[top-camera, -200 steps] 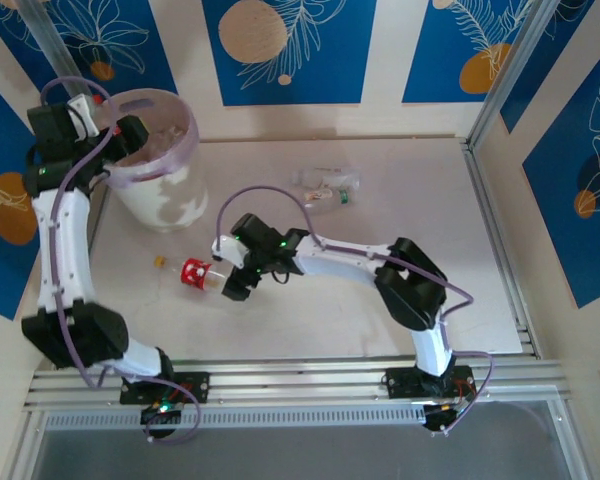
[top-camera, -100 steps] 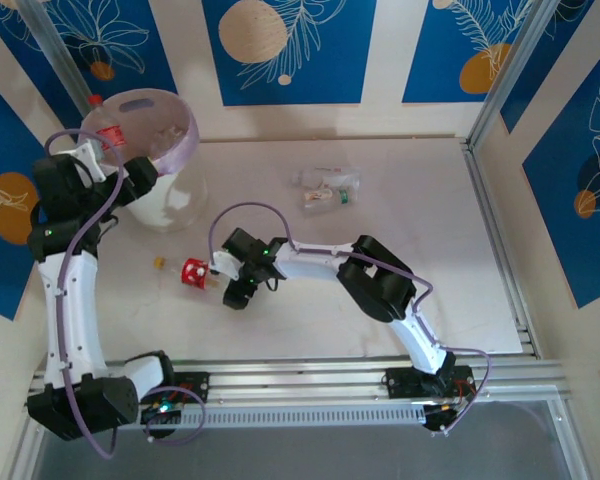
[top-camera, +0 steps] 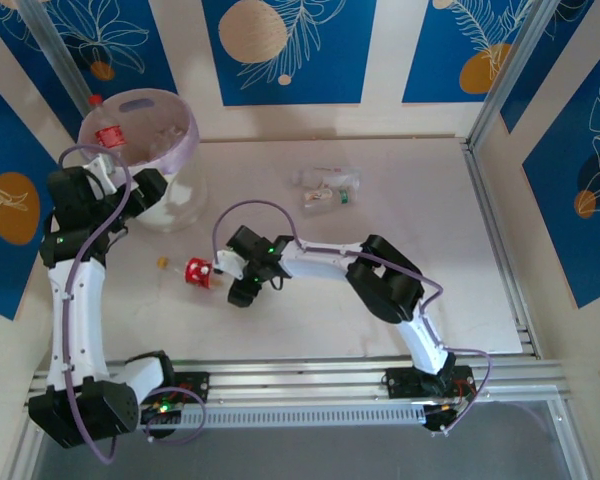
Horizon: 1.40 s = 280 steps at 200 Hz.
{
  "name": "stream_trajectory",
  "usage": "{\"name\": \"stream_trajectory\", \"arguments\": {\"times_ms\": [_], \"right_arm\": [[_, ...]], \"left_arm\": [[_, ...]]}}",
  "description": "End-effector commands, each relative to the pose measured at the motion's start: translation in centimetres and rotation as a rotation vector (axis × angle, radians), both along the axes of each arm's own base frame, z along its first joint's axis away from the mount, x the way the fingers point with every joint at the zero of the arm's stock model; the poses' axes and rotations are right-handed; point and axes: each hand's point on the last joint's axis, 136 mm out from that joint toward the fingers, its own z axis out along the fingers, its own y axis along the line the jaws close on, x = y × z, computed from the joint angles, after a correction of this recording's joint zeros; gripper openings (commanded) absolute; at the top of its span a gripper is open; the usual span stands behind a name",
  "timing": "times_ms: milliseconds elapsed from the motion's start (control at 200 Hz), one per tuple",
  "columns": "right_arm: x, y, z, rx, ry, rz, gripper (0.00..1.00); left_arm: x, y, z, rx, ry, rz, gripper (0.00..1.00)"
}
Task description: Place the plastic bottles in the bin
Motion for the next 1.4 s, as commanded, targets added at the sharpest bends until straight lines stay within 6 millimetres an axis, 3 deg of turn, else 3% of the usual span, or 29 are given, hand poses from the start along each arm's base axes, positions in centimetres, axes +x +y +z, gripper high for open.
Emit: {"name": "stream_trajectory", "arguments": {"times_ms": [0, 115, 260, 440, 575, 750, 865, 1025, 1185, 1396], "right_arm": [[0.4, -2.2, 4.7, 0.086, 0.017, -0.063, 0.55], [0.7, -6.0, 5.8, 0.082, 0.022, -0.147, 0.55], [1.6, -11.8, 6.7, 0.066, 0.039, -0.302, 0.54], [4.5, -18.6, 9.9, 0.181, 0.069, -0.6, 0.51], [5.9, -21.1, 12.6, 0.314, 0.037, -0.727, 0.5], [6.5, -21.1, 14.9, 0.422, -0.033, -0.744, 0.5], [6.5, -20.8, 16.0, 0.463, -0.079, -0.73, 0.49], [6.5, -20.1, 16.8, 0.498, -0.085, -0.701, 0.48], [6.3, -18.8, 17.3, 0.521, -0.1, -0.653, 0.48], [6.3, -17.8, 17.2, 0.524, -0.093, -0.622, 0.49]], "left_arm": [[-0.5, -0.7, 3.1, 0.042, -0.077, 0.004, 1.0], [0.1, -2.6, 3.7, 0.046, -0.089, -0.038, 1.0], [1.4, -6.7, 3.6, 0.051, -0.093, -0.127, 1.0], [2.6, -14.2, 3.2, 0.011, -0.099, -0.286, 1.0], [3.4, -20.3, 2.2, -0.075, -0.079, -0.414, 1.0], [4.4, -26.8, 0.5, -0.187, -0.044, -0.524, 1.0], [5.2, -29.5, -0.8, -0.304, -0.019, -0.543, 1.0], [5.5, -31.7, -2.7, -0.378, 0.021, -0.56, 0.98], [5.0, -32.9, -4.2, -0.387, 0.054, -0.577, 0.9], [5.2, -33.2, -4.6, -0.411, 0.057, -0.574, 0.65]]}}
